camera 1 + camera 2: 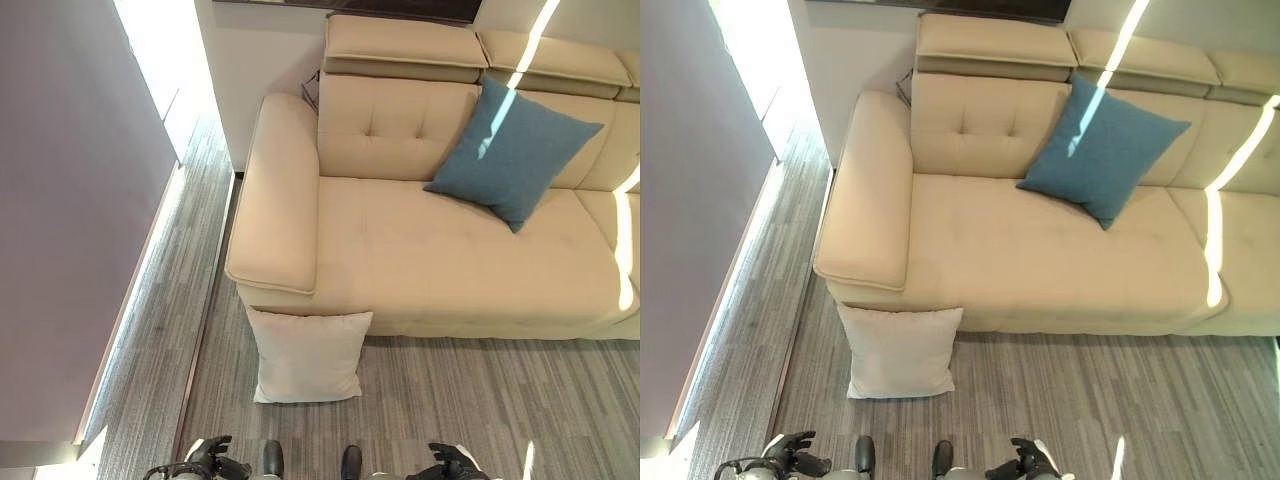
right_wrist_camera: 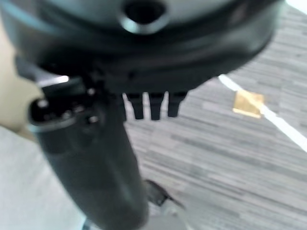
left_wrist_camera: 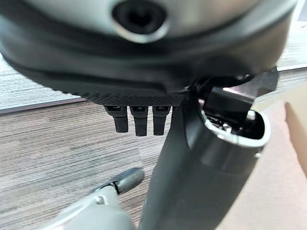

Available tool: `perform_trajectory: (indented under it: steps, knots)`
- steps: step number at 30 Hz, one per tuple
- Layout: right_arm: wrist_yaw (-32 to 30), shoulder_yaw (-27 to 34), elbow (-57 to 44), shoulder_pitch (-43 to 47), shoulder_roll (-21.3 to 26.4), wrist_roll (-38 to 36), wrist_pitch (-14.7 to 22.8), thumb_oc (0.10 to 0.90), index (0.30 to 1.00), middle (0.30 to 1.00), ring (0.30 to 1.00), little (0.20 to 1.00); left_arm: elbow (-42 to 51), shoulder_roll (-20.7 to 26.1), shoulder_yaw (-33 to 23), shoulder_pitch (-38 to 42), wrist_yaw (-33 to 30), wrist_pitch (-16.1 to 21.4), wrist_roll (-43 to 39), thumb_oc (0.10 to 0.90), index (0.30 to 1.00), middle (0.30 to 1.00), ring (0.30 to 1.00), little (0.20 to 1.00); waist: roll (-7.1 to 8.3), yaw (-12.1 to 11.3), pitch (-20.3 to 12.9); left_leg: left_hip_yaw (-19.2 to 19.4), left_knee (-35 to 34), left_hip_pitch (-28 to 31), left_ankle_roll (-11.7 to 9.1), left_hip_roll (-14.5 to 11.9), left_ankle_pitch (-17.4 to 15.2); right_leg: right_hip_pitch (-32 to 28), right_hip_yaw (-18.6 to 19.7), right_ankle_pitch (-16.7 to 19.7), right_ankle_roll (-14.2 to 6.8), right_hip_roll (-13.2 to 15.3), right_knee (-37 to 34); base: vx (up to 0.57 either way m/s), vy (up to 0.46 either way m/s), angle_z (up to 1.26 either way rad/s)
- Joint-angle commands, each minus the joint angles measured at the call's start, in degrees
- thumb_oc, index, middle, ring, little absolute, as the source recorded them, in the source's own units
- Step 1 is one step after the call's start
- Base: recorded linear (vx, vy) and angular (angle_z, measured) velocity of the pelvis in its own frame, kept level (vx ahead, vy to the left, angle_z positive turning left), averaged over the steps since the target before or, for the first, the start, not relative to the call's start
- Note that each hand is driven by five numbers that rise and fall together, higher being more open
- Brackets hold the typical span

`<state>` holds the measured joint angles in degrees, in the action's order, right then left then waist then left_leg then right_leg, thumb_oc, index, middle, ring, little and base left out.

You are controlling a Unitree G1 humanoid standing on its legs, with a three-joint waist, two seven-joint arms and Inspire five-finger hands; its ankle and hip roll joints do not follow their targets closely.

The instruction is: Pick up all the scattered cushions and arrange them neatly on the sofa.

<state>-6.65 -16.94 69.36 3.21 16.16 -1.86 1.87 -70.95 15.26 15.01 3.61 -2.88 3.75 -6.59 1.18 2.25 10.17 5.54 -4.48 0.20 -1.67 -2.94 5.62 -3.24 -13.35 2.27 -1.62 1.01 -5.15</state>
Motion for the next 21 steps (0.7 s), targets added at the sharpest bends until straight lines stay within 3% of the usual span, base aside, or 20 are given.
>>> perform_trajectory:
  steps: [1, 3, 4, 8, 9, 13, 21]
  knots:
    - [-1.3, -1.0, 0.5, 1.9, 2.3, -1.8, 1.4, 0.800, 0.900, 0.900, 0.900, 0.900, -1.3, -0.5, 0.4, 3.2, 0.8, 1.6, 1.4, 0.800, 0.900, 0.900, 0.900, 0.900, 2.13, 0.7, 2.0, -0.4, 11.4, -0.5, 0.1, 5.7, -13.2, 6.1, 3.8, -2.7, -1.9, 0.6, 3.0, 0.00, -0.067, 0.25]
    - [-1.8, -1.3, 0.0, 3.1, 2.9, -2.7, 1.7, 0.800, 0.900, 0.900, 0.900, 0.900, -0.1, -0.6, 0.7, 4.5, 0.3, 1.7, 0.0, 0.800, 0.900, 0.900, 0.900, 0.900, 3.01, -0.1, 4.2, -1.7, 22.5, -6.9, -1.6, 5.3, -11.8, 5.2, 4.1, -3.3, -0.6, 0.9, 2.8, 0.00, -0.095, 0.31]
    - [-1.9, -1.4, -0.2, 3.3, 3.1, -2.8, 1.6, 0.800, 0.900, 0.900, 0.900, 0.900, 0.1, -0.6, 0.7, 4.7, 0.2, 1.8, -0.5, 0.800, 0.900, 0.900, 0.900, 0.900, 3.05, -0.2, 4.3, -2.6, 23.9, -8.6, -1.5, 5.2, -11.9, 5.1, 4.1, -3.6, -0.5, 1.0, 2.7, 0.04, -0.059, 0.19]
    - [-2.2, -1.6, -0.8, 3.8, 3.6, -3.5, 1.9, 0.800, 0.900, 0.900, 0.900, 0.900, 0.5, -0.6, 1.0, 5.0, -0.2, 1.9, -1.3, 0.800, 0.900, 0.900, 0.900, 0.900, 3.40, -0.8, 4.4, -2.7, 20.2, -11.0, -1.0, 3.4, -12.0, 4.2, 4.1, -4.2, -1.0, 1.5, 1.9, 0.09, 0.029, -0.01]
    - [-2.5, -1.7, -1.6, 4.1, 4.0, -3.9, 2.1, 0.800, 0.900, 0.900, 0.900, 0.900, 0.8, -0.3, 0.9, 5.1, -0.7, 2.1, -1.8, 0.800, 0.900, 0.900, 0.900, 0.900, 3.12, -1.3, 4.8, -3.8, 16.5, -12.1, -1.3, 2.4, -9.4, 4.2, 4.3, -4.8, -1.1, 1.2, 2.1, 0.11, 0.086, 0.05]
    - [-2.7, -1.7, -3.3, 4.6, 4.1, -4.4, 3.0, 0.800, 0.900, 0.900, 0.900, 0.900, 1.2, 0.1, 0.3, 5.2, -1.6, 2.5, -2.7, 0.800, 0.900, 0.900, 0.900, 0.900, 2.41, -2.0, 5.0, -6.5, 12.2, -11.4, -1.4, 1.8, -7.7, 4.6, 5.3, -6.1, -1.1, 0.4, 3.2, 0.07, 0.092, -0.20]
    - [-5.9, -3.4, -8.9, 12.2, 4.6, -7.5, 4.8, 0.800, 0.900, 0.900, 0.900, 0.900, 5.7, 2.3, 0.2, 11.3, -6.8, 5.1, -8.0, 0.800, 0.900, 0.900, 0.900, 0.900, 1.41, -3.0, 8.9, -4.7, 13.1, -21.0, 0.0, 3.5, -7.0, 20.6, 7.5, -5.7, -1.2, 3.1, 12.7, -0.09, 0.119, -0.13]
